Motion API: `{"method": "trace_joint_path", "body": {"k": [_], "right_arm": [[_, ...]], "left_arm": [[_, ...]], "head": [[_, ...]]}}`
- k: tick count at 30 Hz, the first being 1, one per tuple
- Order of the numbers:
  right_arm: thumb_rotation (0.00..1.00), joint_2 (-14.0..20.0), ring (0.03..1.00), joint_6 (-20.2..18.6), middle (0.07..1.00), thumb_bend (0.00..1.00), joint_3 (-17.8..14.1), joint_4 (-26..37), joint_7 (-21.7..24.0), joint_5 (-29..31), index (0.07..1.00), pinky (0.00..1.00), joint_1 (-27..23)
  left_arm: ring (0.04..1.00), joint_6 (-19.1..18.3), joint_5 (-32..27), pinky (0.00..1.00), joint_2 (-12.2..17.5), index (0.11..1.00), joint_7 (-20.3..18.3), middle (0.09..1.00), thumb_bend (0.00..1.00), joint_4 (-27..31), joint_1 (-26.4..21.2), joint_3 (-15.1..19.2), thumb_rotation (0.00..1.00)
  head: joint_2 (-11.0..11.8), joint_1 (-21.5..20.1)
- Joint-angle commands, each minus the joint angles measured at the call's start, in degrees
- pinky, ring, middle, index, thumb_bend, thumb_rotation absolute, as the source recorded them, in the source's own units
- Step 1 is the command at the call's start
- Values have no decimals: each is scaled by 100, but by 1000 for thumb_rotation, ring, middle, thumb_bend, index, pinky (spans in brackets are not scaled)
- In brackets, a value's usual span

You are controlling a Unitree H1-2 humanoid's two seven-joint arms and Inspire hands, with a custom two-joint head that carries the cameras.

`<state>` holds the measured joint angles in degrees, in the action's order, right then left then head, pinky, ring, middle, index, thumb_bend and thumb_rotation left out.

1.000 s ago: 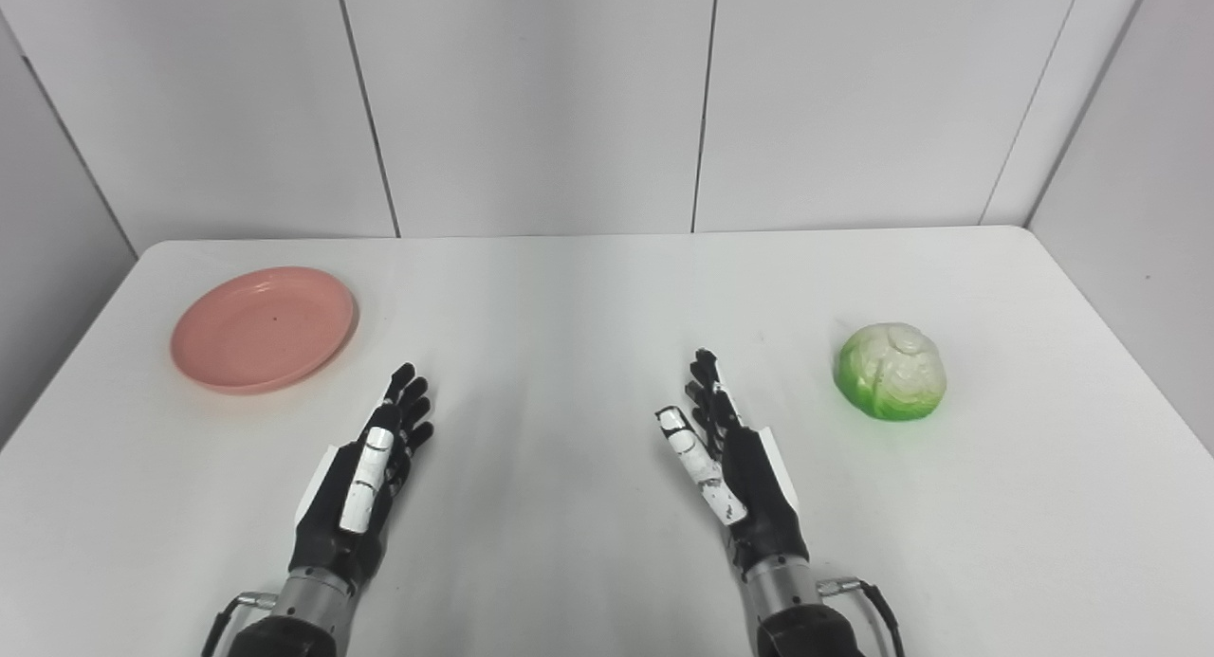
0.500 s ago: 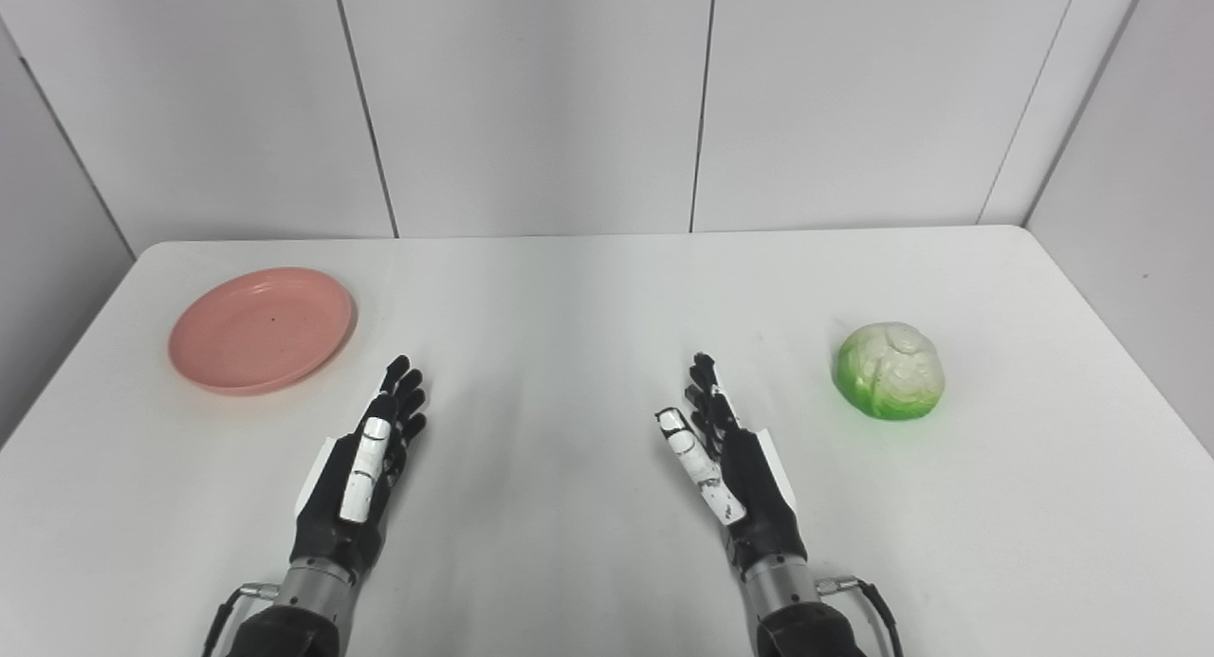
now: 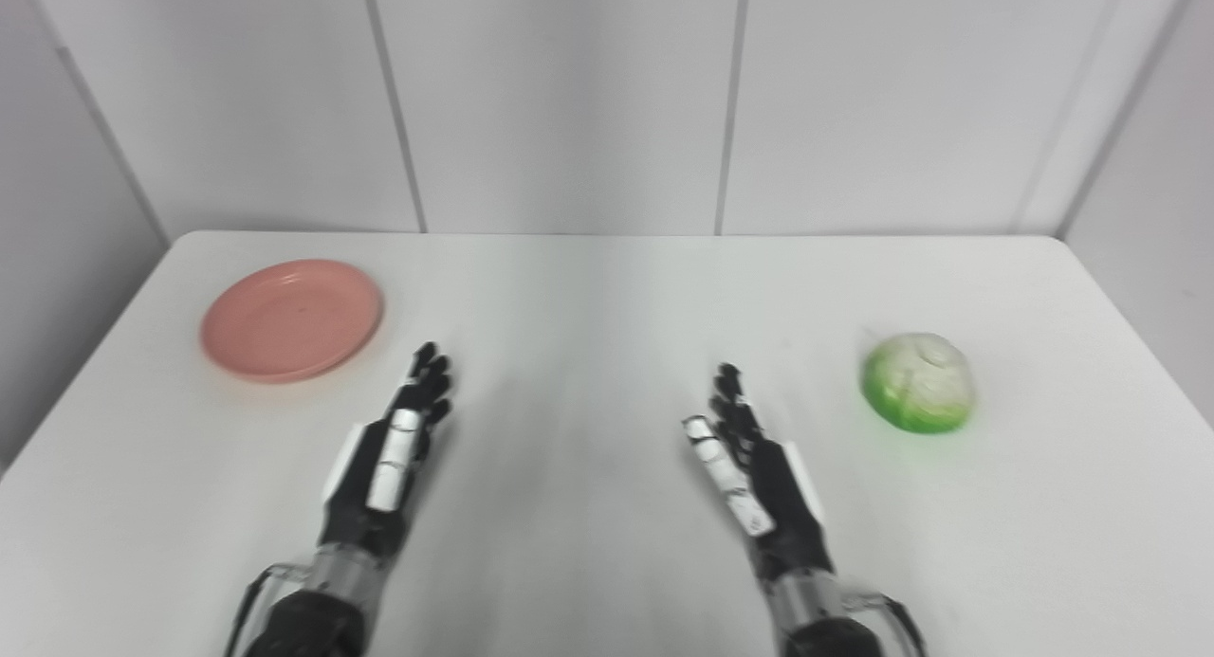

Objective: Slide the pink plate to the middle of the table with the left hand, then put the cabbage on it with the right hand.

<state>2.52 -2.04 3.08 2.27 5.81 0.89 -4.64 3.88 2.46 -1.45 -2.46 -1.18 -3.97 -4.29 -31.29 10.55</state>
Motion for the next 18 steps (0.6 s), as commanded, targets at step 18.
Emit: {"method": "trace_joint_path", "body": {"k": [18], "right_arm": [[798, 258, 940, 1155, 967, 698, -334, -863, 274, 529, 976, 964, -322]], "left_arm": [[957, 412, 3, 946, -364, 958, 926, 968, 700, -918, -1194, 671, 1000]], "head": [[403, 578]]}}
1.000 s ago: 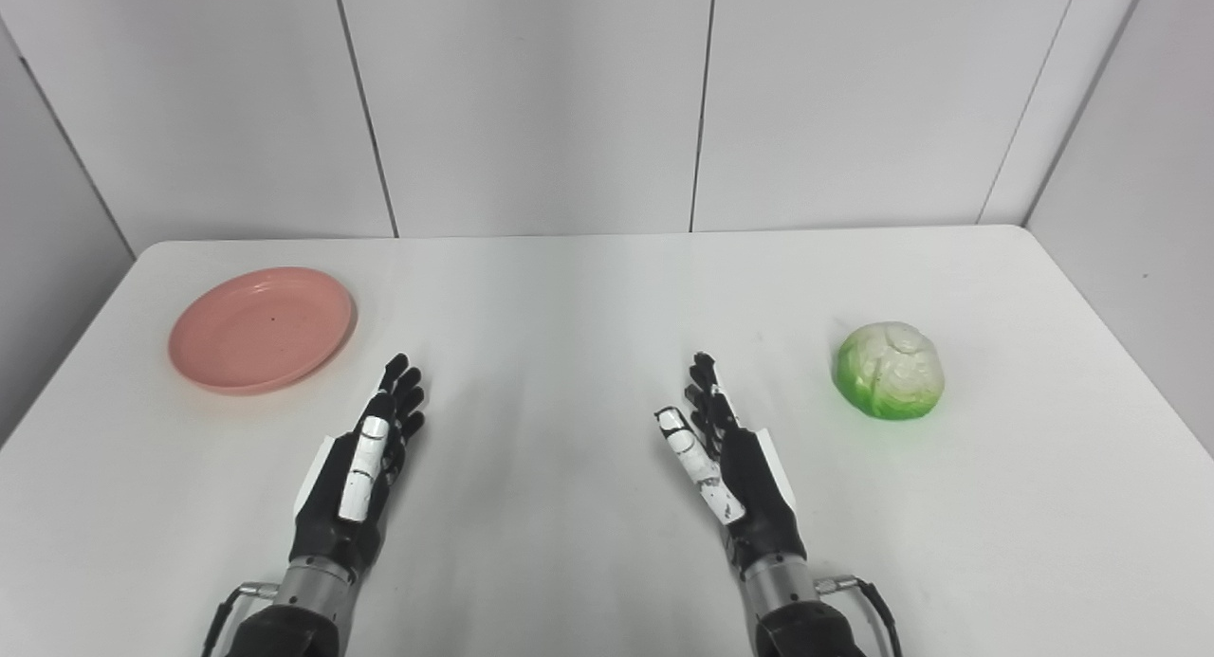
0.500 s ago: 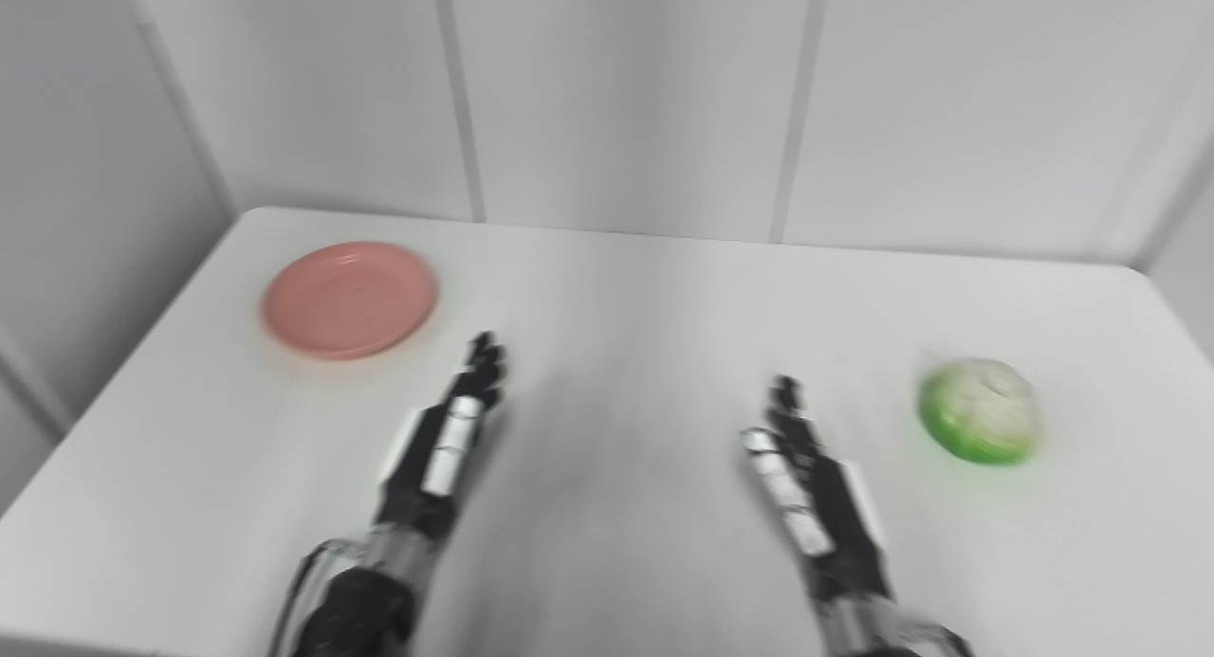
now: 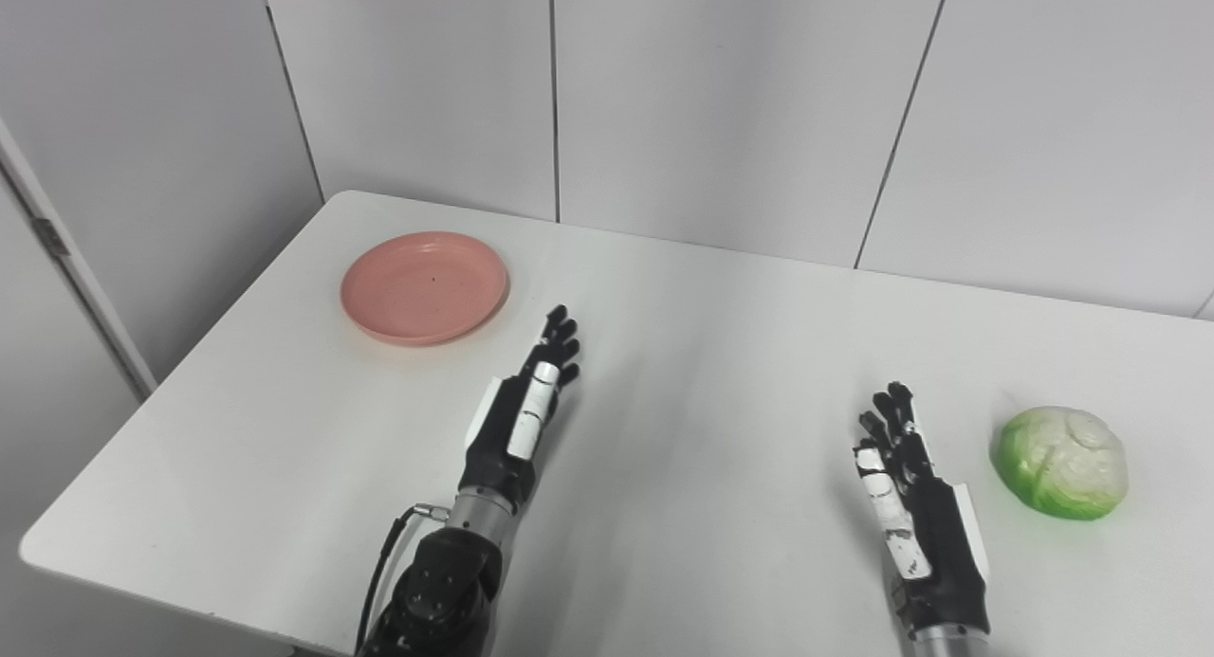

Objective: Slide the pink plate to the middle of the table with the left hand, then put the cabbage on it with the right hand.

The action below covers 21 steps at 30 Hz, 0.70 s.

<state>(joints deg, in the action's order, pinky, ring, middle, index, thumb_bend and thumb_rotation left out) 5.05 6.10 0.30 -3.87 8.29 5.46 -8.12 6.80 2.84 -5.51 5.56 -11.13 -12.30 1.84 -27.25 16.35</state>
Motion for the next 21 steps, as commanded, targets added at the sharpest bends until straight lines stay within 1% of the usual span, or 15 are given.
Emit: {"method": "trace_joint_path", "body": {"k": [1, 4, 5, 8, 9, 10, 11, 13, 15, 16, 17, 18, 19, 20, 21], "right_arm": [[793, -1, 940, 380, 967, 699, -60, -292, 15, 62, 974, 964, 12], [790, -15, 942, 425, 965, 723, -63, -331, -5, 37, 970, 966, 1], [794, -10, 939, 435, 964, 710, -51, -325, 3, 19, 971, 961, 6], [800, -3, 935, 440, 963, 682, -14, -291, 8, -38, 973, 949, 28], [803, -7, 936, 425, 962, 680, -10, -277, 15, -30, 972, 949, 35], [801, -19, 938, 415, 962, 678, -13, -273, 29, 3, 972, 953, 38], [791, -26, 939, 416, 961, 671, -13, -272, 31, 10, 970, 957, 39], [798, -41, 935, 426, 961, 673, -12, -269, -3, -30, 967, 951, 45], [800, -52, 933, 433, 962, 685, -6, -265, -26, -65, 970, 946, 47], [800, -66, 933, 440, 962, 685, -9, -272, -33, -62, 970, 946, 45], [787, -77, 933, 443, 961, 705, -12, -278, -36, -57, 968, 946, 43], [783, -92, 933, 437, 960, 712, -14, -277, -43, -57, 967, 946, 43], [779, -101, 935, 431, 959, 723, -14, -276, -48, -57, 964, 950, 43], [778, -111, 936, 429, 958, 727, -12, -275, -49, -55, 963, 951, 45], [774, -118, 937, 428, 960, 728, -11, -275, -50, -53, 963, 952, 47]], "left_arm": [[953, 107, -112, 943, 126, 953, 75, 964, 700, 0, -497, 127, 1000], [977, 83, -290, 990, 345, 985, -49, 984, 750, -137, -750, 260, 1000], [977, 72, -353, 989, 443, 991, -68, 985, 768, -133, -823, 328, 1000], [971, 49, -510, 976, 670, 987, -104, 980, 768, -100, -951, 476, 1000], [964, -30, -561, 971, 770, 978, -127, 971, 773, -83, -989, 529, 1000], [960, -71, -619, 983, 866, 966, -142, 959, 796, -87, -1032, 598, 1000], [946, -42, -682, 974, 952, 948, -118, 942, 800, -127, -1104, 698, 1000], [875, 69, -703, 894, 1111, 881, -32, 875, 782, -243, -1241, 844, 1000], [840, 107, -715, 867, 1195, 844, 31, 837, 786, -324, -1333, 951, 1000], [840, 167, -730, 867, 1264, 844, 63, 837, 786, -399, -1404, 1031, 1000], [810, 211, -741, 840, 1308, 819, 81, 811, 770, -451, -1451, 1084, 1000], [801, 321, -728, 830, 1386, 811, 148, 802, 765, -559, -1540, 1160, 1000], [772, 401, -716, 790, 1437, 786, 194, 779, 744, -637, -1601, 1213, 1000], [762, 513, -745, 776, 1529, 777, 198, 770, 737, -790, -1695, 1279, 1000], [754, 600, -769, 767, 1593, 760, 193, 762, 755, -905, -1761, 1324, 1000]], "head": [[46, 9], [71, 23], [72, 34], [64, 22], [64, 18], [54, 4], [54, 1], [50, -20], [60, -25], [92, -44], [92, -44], [103, -75], [103, -75], [104, -118], [104, -118]]}}
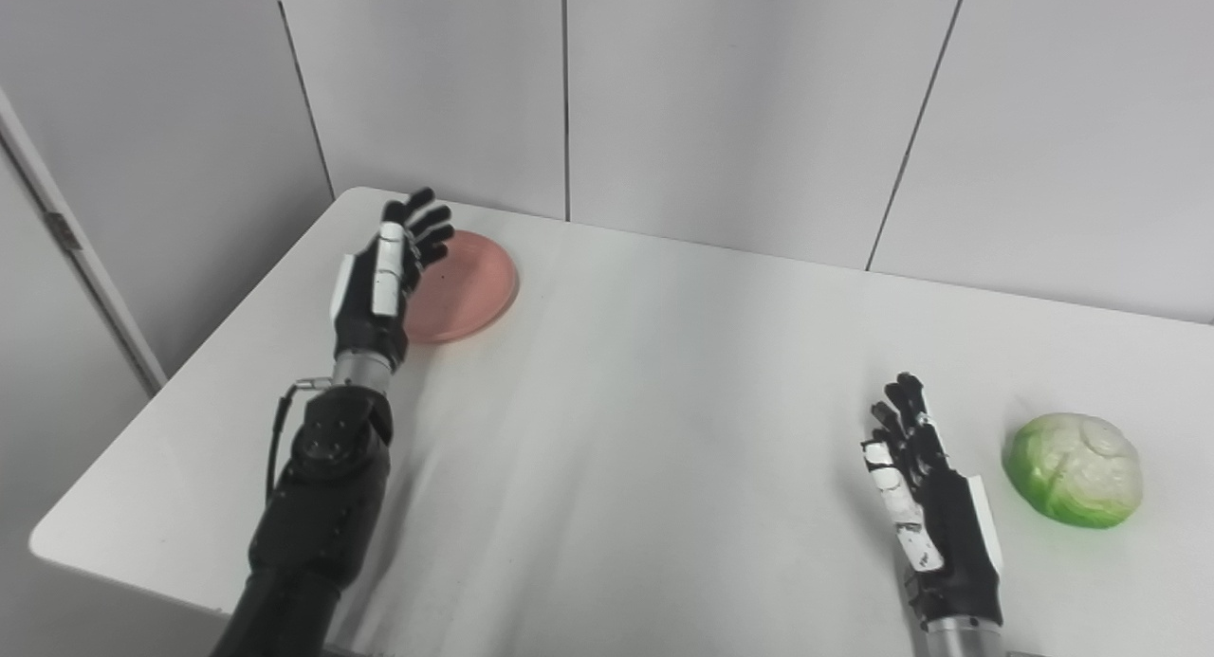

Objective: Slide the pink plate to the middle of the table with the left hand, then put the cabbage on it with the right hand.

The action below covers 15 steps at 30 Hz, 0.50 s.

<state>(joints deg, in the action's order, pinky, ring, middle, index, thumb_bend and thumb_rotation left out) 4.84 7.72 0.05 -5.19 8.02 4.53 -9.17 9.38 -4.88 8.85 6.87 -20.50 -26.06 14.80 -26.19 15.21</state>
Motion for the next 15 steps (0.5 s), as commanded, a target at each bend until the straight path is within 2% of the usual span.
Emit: {"method": "trace_joint_path", "body": {"k": [1, 4, 5, 8, 15], "right_arm": [[774, -96, 937, 257, 960, 728, 26, -126, -32, 6, 963, 953, 163], [790, -112, 932, 235, 957, 726, 39, -96, -83, -85, 969, 946, 186], [790, -119, 932, 231, 956, 732, 35, -94, -95, -99, 966, 944, 190], [794, -130, 929, 268, 953, 728, 36, -92, -108, -137, 965, 941, 203], [795, -133, 929, 237, 952, 722, 35, -53, -82, -158, 963, 946, 228]], "left_arm": [[754, 436, -52, 767, 283, 759, 44, 762, 757, -186, -504, 97, 1000], [747, 644, -105, 770, 577, 745, 85, 754, 767, -772, -821, 229, 1000], [717, 703, -74, 717, 653, 729, 133, 730, 753, -951, -916, 251, 1000], [694, 913, -27, 678, 976, 717, 203, 709, 747, -1709, -1289, 285, 1000], [698, 1223, -150, 702, 1519, 720, 103, 712, 742, -3052, -1950, 257, 1000]], "head": [[11, -39], [32, -36], [32, -36], [57, -40], [71, -55]]}}
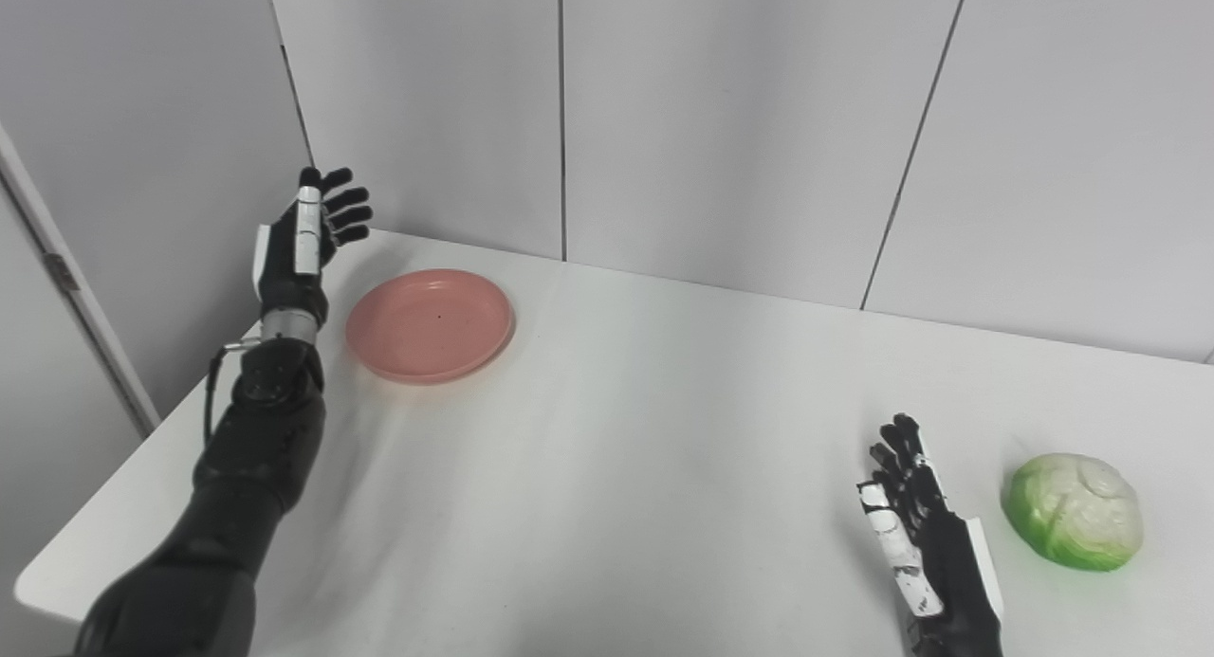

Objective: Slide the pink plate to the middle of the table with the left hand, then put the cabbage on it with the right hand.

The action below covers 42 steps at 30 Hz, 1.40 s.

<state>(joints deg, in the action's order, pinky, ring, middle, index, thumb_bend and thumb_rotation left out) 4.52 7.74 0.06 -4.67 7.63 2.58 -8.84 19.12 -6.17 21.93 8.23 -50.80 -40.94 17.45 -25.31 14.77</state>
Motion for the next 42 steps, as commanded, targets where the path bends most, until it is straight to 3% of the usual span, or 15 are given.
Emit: {"method": "trace_joint_path", "body": {"k": [1, 10, 14, 19, 22, 25, 34, 38, 42], "right_arm": [[799, -99, 929, 239, 952, 721, 36, -100, -45, 28, 963, 945, 198], [798, -85, 924, 266, 948, 721, 9, -94, -28, 56, 964, 941, 215], [789, -95, 930, 284, 952, 713, 5, -143, -1, 120, 962, 945, 188], [780, -118, 929, 293, 946, 722, 0, -126, -3, 142, 958, 943, 199], [778, -119, 929, 279, 948, 714, 2, -97, 1, 158, 959, 946, 212], [782, -116, 928, 287, 949, 709, 7, -100, -5, 162, 959, 944, 208], [783, -114, 932, 211, 950, 703, 0, -8, 12, 225, 958, 947, 241], [784, -88, 936, 227, 952, 702, -5, 34, 6, 211, 957, 950, 272], [786, -84, 938, 223, 954, 699, -14, 71, 9, 231, 960, 954, 296]], "left_arm": [[701, 290, -43, 705, 271, 721, -57, 713, 739, -218, -564, -14, 1000], [741, 428, 219, 727, 717, 742, 0, 737, 743, -1968, -1204, -474, 1000], [739, 524, 126, 717, 719, 740, -137, 740, 728, -2434, -1257, -545, 1000], [767, 418, -29, 744, 664, 759, -374, 765, 736, -2639, -1215, -526, 1000], [834, 325, -227, 828, 611, 806, -643, 817, 741, -2698, -1186, -419, 1000], [862, 283, -388, 844, 546, 825, -770, 843, 741, -2770, -1187, -313, 996], [856, 406, -124, 881, 473, 841, -579, 853, 710, -2879, -1129, -690, 1000], [865, 361, -177, 859, 400, 842, -665, 859, 721, -2892, -1082, -681, 1000], [894, 302, -151, 898, 343, 855, -720, 880, 735, -2914, -1039, -713, 1000]], "head": [[-17, -11], [-62, 39], [-65, 48], [-83, 33], [-106, 24], [-109, 27], [-171, 27], [-224, 8], [-266, 9]]}}
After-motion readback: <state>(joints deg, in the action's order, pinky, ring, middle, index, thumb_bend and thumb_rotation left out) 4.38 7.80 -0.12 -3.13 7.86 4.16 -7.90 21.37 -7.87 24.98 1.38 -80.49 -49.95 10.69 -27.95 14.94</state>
